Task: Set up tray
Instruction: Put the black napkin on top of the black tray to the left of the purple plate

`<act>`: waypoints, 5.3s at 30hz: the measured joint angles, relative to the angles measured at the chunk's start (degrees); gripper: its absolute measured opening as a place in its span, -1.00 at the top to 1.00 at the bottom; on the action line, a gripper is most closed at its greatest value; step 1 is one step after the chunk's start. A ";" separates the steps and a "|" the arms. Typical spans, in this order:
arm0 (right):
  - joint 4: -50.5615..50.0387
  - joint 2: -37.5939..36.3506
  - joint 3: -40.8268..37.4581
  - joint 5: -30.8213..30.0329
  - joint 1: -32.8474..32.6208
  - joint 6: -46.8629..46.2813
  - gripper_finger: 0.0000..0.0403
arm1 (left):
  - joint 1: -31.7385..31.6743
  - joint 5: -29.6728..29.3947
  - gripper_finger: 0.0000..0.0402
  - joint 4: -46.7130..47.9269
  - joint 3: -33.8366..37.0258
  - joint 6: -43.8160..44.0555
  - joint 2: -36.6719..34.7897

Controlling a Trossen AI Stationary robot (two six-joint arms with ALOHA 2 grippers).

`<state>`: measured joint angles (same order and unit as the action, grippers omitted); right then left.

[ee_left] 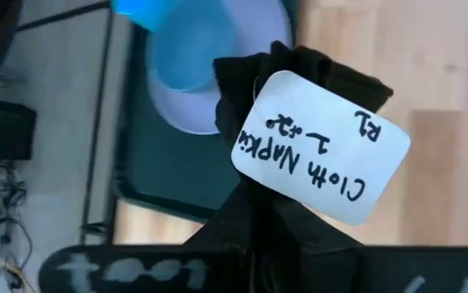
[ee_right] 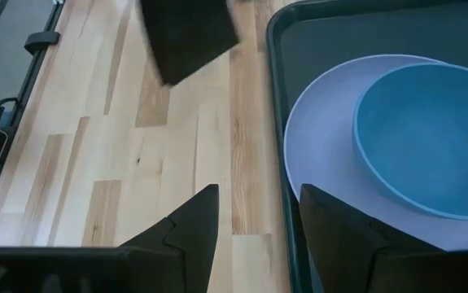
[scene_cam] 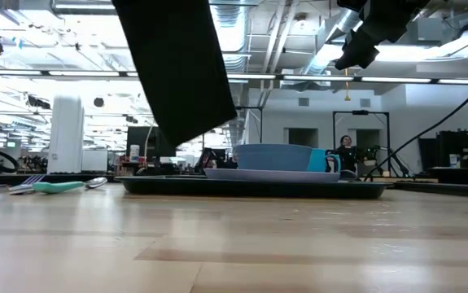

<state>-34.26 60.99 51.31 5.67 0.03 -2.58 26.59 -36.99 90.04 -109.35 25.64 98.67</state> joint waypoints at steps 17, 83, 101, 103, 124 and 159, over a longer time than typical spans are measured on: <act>0.00 -0.02 0.00 -0.20 0.07 0.05 0.19 | -33.56 -1.64 1.00 -18.85 21.21 -30.20 -12.84; 0.07 0.13 0.00 -2.80 1.49 -3.46 0.19 | -62.18 28.54 1.00 -60.24 44.77 -38.20 -2.95; 0.40 0.13 0.00 -2.78 1.49 -3.49 0.19 | -55.24 35.15 1.00 -56.63 45.65 -36.30 -2.95; 0.40 0.13 0.00 -2.77 1.49 -3.49 0.19 | -54.84 35.21 1.00 -56.19 45.65 -35.68 -2.95; 0.00 0.13 0.00 -2.74 1.49 -3.50 0.19 | -53.57 40.63 1.00 -58.17 51.37 -32.10 -2.95; -1.55 0.13 0.00 -2.69 1.49 -3.53 0.19 | -51.08 45.97 0.61 -60.02 51.51 -31.13 -2.95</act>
<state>-35.81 61.12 51.31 2.98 1.52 -6.11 -24.49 8.97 30.02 -57.84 -5.50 95.72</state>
